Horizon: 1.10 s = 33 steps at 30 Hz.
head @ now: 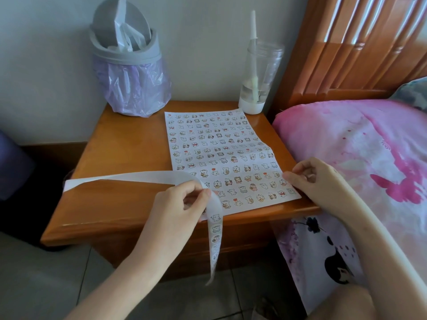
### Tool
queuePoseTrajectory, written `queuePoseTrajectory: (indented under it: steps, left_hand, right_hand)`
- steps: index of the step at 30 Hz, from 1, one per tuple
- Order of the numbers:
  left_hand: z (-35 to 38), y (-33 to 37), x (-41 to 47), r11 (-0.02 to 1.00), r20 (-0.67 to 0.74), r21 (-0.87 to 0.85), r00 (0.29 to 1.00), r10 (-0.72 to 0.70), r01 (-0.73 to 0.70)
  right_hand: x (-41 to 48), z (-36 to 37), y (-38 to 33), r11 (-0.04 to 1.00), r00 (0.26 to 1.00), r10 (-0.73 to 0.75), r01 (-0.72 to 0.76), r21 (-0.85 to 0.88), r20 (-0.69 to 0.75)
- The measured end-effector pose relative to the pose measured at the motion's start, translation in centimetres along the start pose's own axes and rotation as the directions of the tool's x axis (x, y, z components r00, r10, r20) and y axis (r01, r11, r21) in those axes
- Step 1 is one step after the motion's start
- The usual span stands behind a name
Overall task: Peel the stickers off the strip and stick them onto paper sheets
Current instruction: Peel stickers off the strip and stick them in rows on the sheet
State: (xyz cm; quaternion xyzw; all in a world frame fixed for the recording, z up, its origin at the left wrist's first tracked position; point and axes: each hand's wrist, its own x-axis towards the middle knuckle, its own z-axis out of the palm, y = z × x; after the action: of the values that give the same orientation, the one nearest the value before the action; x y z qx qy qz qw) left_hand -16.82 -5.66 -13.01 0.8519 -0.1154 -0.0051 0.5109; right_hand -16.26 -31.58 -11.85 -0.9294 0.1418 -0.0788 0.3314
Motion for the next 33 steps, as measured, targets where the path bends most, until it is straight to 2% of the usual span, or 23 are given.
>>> queuePoseTrajectory:
  steps: [4, 6, 14, 15, 17, 19, 21, 23, 26, 33]
  left_hand:
    - [0.1, -0.1, 0.1, 1.0, 0.003, 0.006, 1.0, 0.003, -0.003]
    - [0.1, -0.1, 0.1, 1.0, 0.002, 0.004, 1.0, 0.001, -0.001]
    - [0.1, -0.2, 0.1, 1.0, 0.006, 0.011, 1.0, 0.004, -0.004]
    - [0.1, -0.2, 0.1, 1.0, 0.006, 0.009, 1.0, 0.001, -0.001]
    - [0.1, -0.4, 0.1, 1.0, 0.005, 0.005, 1.0, -0.009, 0.009]
    - [0.2, -0.5, 0.1, 1.0, 0.007, -0.005, 1.0, -0.024, 0.024]
    - [0.2, -0.5, 0.1, 1.0, 0.003, 0.001, 1.0, -0.02, 0.02]
    - [0.1, -0.3, 0.0, 1.0, -0.003, 0.003, 1.0, -0.004, 0.004]
    - [0.0, -0.2, 0.0, 1.0, -0.016, -0.002, 1.0, 0.01, -0.01]
    - [0.0, -0.3, 0.2, 1.0, -0.017, -0.021, 1.0, -0.001, 0.001]
  right_hand:
    - [-0.3, 0.5, -0.6, 0.995, 0.993, 0.035, -0.025, -0.093, 0.113]
    - [-0.1, 0.5, -0.3, 0.997, 0.992, 0.033, -0.024, -0.078, 0.12]
    - [0.2, 0.6, 0.0, 0.999, 0.999, -0.015, 0.014, -0.029, -0.038]
    - [0.1, 0.8, -0.3, 0.998, 0.995, -0.048, 0.045, -0.041, -0.085]
    - [-0.3, 1.5, -1.3, 0.969, 0.963, -0.233, 0.218, -0.114, -0.138]
    - [-0.4, 2.6, -2.7, 0.891, 0.898, -0.44, 0.434, -0.132, -0.022]
    - [-0.4, 4.0, -4.2, 0.839, 0.842, -0.515, 0.534, -0.11, 0.16]
    - [-0.1, 5.5, -5.0, 0.806, 0.805, -0.51, 0.57, -0.159, 0.303]
    - [0.1, 7.1, -4.9, 0.747, 0.768, -0.485, 0.613, -0.258, 0.419]
    - [0.2, 6.9, -5.2, 0.758, 0.756, -0.423, 0.597, -0.262, 0.5]
